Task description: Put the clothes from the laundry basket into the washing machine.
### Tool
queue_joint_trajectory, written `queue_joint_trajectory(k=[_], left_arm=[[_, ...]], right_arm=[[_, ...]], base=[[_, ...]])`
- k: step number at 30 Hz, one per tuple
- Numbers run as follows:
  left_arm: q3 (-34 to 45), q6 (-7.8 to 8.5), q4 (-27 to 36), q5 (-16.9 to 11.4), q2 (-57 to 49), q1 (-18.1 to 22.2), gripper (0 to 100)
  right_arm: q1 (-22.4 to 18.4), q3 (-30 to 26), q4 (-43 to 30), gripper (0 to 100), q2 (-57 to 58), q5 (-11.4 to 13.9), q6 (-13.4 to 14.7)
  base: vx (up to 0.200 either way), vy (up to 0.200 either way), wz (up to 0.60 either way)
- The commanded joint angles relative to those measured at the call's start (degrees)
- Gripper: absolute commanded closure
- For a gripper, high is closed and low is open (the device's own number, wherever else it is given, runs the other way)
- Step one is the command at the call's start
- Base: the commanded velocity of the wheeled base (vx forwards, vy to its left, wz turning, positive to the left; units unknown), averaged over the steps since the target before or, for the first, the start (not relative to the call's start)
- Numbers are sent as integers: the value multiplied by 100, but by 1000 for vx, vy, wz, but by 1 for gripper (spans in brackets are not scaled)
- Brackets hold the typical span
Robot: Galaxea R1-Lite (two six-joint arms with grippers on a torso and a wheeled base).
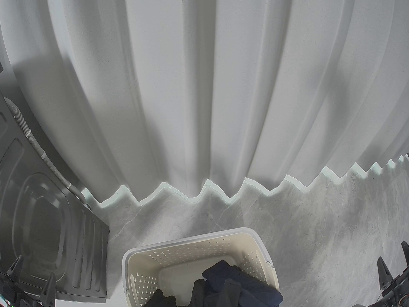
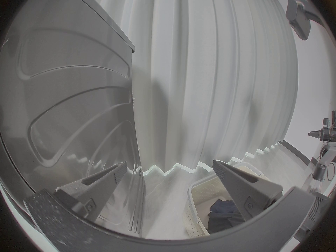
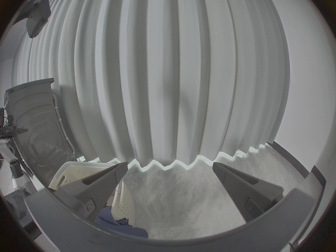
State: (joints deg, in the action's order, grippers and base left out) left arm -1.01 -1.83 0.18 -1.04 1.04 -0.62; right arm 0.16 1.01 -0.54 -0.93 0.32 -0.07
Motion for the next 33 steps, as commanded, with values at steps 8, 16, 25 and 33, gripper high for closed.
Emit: queue_joint_trajectory(k=[8, 16, 25, 33], left_arm=[[92, -19, -1, 7, -104, 1, 0], [92, -2, -1, 7, -104, 1, 0], [92, -11, -1, 7, -104, 1, 0], [92, -11, -1, 7, -104, 1, 0]], right_arm=[[2, -92, 1, 0, 84, 3, -1], [2, -84, 1, 0, 84, 3, -1], [2, -84, 1, 0, 84, 3, -1], [2, -84, 1, 0, 84, 3, -1]], base=[[-200, 0, 0], [-25, 0, 0], [-156, 0, 0], [-50, 0, 0]])
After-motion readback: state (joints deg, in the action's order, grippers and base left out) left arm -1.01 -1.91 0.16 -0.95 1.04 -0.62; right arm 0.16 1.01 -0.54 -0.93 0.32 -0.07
